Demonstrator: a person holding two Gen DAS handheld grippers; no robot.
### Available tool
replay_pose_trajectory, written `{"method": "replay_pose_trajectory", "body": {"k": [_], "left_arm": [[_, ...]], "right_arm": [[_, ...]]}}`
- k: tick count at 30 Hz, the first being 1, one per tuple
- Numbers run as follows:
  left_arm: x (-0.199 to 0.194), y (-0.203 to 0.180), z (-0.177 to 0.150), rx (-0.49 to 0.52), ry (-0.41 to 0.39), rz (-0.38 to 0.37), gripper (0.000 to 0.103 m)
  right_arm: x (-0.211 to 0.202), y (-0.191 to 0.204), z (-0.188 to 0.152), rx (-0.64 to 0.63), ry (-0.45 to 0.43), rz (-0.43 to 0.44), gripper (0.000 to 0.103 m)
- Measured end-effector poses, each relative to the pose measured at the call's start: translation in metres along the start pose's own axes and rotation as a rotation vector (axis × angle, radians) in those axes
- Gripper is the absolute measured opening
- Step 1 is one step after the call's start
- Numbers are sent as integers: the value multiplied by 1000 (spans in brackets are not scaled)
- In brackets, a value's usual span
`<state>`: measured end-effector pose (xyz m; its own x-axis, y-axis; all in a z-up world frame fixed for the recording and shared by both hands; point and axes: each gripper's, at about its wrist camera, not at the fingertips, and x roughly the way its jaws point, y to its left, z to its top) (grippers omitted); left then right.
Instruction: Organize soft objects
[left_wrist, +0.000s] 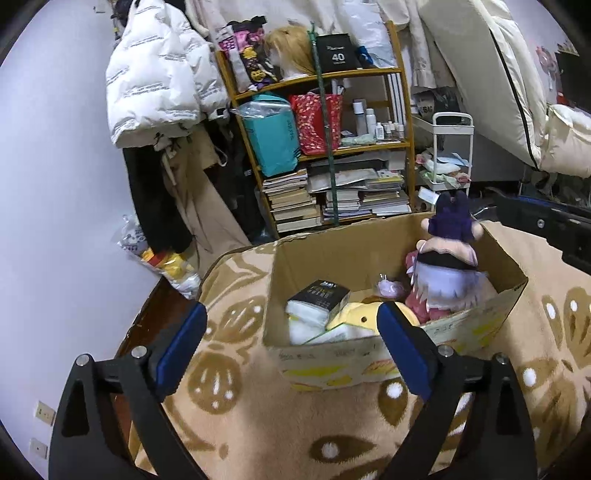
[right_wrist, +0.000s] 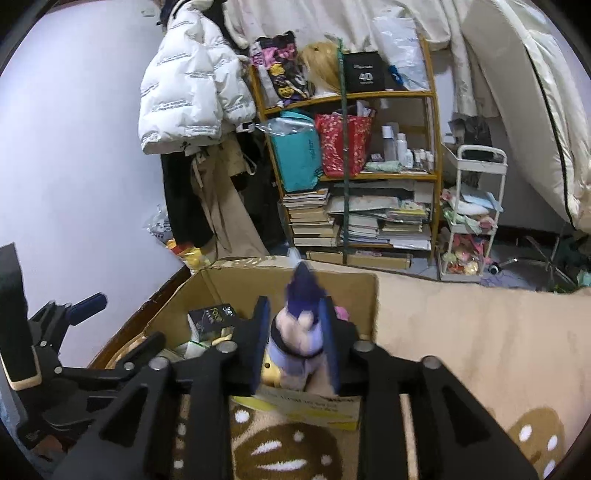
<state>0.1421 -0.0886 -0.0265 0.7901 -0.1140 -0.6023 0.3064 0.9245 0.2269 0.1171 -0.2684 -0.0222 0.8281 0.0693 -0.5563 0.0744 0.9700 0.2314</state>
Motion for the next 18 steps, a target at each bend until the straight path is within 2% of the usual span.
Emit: {"method": "replay_pose_trajectory", "body": {"k": [3,6,11,14,18], "left_arm": [[-14,7,-1,9,0,24,94],[-33,17,-2,4,-22,57,98],[-68,36,-4,-35,-51,85,100],[-88,42,-7,-34,-70,108,100],[-117,48,-16,-37,-103,124,101]], "right_arm": [[-11,-3,0,23,-6,4,49],[-27,-2,2,28,-36,-4,63],[-58,4,3,5,-82,-27,92],[-77,10,2,-20,-104,-40,102],[-98,17,-3,-60,-112,-55,103]]}}
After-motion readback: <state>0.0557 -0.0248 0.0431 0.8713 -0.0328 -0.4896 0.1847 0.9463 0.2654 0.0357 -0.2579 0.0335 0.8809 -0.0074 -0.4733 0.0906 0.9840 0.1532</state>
